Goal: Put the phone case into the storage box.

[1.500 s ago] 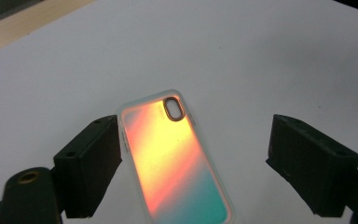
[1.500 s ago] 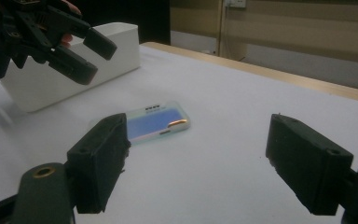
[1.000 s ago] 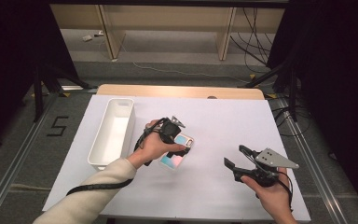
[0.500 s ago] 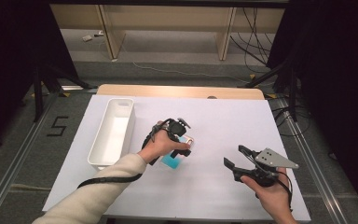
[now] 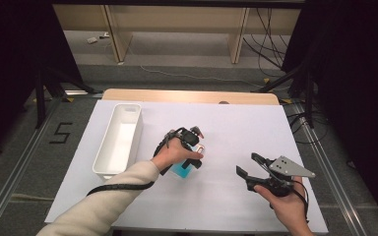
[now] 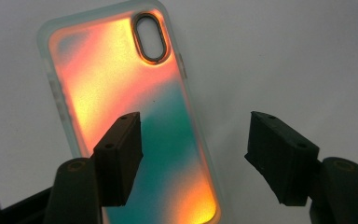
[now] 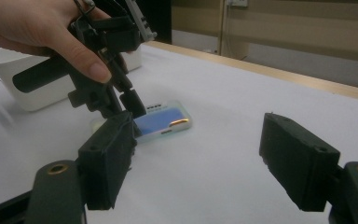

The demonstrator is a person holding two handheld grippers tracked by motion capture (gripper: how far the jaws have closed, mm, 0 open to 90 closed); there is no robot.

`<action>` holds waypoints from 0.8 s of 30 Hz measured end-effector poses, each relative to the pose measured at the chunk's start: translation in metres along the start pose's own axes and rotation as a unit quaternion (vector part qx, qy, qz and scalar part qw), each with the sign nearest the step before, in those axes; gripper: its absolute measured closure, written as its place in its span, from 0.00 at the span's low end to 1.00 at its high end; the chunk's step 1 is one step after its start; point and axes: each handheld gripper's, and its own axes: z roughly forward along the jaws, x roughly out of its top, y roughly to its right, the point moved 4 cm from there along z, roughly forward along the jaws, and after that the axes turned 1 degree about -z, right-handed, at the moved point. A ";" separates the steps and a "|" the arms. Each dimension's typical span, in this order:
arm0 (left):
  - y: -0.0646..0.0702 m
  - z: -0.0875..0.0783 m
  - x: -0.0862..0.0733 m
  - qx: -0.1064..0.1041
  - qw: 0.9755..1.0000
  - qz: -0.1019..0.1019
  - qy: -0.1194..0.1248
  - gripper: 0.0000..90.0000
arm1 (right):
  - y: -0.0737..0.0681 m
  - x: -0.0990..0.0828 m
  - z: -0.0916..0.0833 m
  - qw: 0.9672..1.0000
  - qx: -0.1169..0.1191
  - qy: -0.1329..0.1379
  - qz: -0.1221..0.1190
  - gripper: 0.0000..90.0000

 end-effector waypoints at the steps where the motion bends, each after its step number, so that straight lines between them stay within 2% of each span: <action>1: 0.001 0.001 0.000 0.000 1.000 -0.001 -0.003 0.39 | 0.000 0.000 0.000 1.000 0.003 -0.001 0.001 0.31; 3: 0.003 0.002 0.001 0.001 1.000 -0.011 -0.007 0.40 | 0.000 0.000 0.000 1.000 0.002 -0.001 0.001 0.31; 4: 0.002 0.002 0.002 0.004 1.000 0.001 -0.007 0.41 | 0.000 0.000 0.000 1.000 0.003 -0.001 0.002 0.31; 5: 0.002 0.003 0.002 0.005 1.000 0.002 -0.007 0.42 | 0.000 0.000 0.000 1.000 0.002 -0.001 0.001 0.31; 7: 0.005 0.004 0.002 0.008 1.000 -0.017 -0.007 0.43 | 0.000 0.000 0.000 1.000 0.003 -0.001 0.001 0.31; 8: 0.002 0.004 0.003 0.012 1.000 0.004 -0.011 0.45 | 0.000 0.000 0.000 1.000 0.003 -0.001 0.001 0.31; 9: 0.003 0.005 0.003 0.016 1.000 0.002 -0.014 0.47 | 0.000 0.000 0.000 1.000 0.003 -0.001 0.001 0.31; 10: 0.007 0.006 0.003 0.011 1.000 -0.021 -0.011 0.48 | 0.000 0.000 0.000 1.000 0.003 -0.001 0.001 0.31; 12: 0.003 0.007 0.005 0.017 1.000 0.003 -0.015 0.49 | 0.000 0.000 0.000 1.000 0.003 -0.001 0.001 0.31; 13: 0.002 0.007 0.005 0.024 1.000 0.005 -0.016 0.50 | -0.001 0.000 0.001 1.000 0.005 0.000 0.003 0.31; 14: 0.002 0.008 0.006 0.025 1.000 0.005 -0.015 0.51 | -0.001 0.000 0.001 1.000 0.005 -0.001 0.002 0.31; 15: 0.004 0.009 0.006 0.019 1.000 -0.004 -0.012 0.52 | -0.001 0.000 0.001 1.000 0.005 0.000 0.002 0.31; 16: 0.006 0.009 0.006 0.022 1.000 -0.014 -0.010 0.54 | -0.001 0.000 0.001 1.000 0.006 0.000 0.003 0.31; 19: 0.006 0.009 0.006 0.023 0.999 -0.015 -0.020 0.57 | -0.001 0.000 0.002 1.000 0.008 0.004 0.004 0.31; 20: 0.004 0.010 0.007 0.027 0.999 -0.003 -0.022 0.59 | -0.001 -0.001 0.001 1.000 0.003 -0.002 0.002 0.31; 21: 0.002 0.010 0.008 0.028 0.999 0.010 -0.027 0.59 | -0.001 0.000 0.002 1.000 0.008 0.004 0.004 0.31; 22: 0.003 0.011 0.008 0.030 0.999 0.002 -0.026 0.60 | -0.001 0.000 0.002 1.000 0.008 0.004 0.004 0.31; 23: 0.003 0.012 0.008 0.032 0.999 0.002 -0.024 0.62 | -0.001 0.000 0.002 1.000 0.009 0.004 0.004 0.31; 24: 0.005 0.013 0.008 0.029 0.999 -0.013 -0.023 0.62 | -0.001 0.000 0.002 1.000 0.008 0.004 0.004 0.31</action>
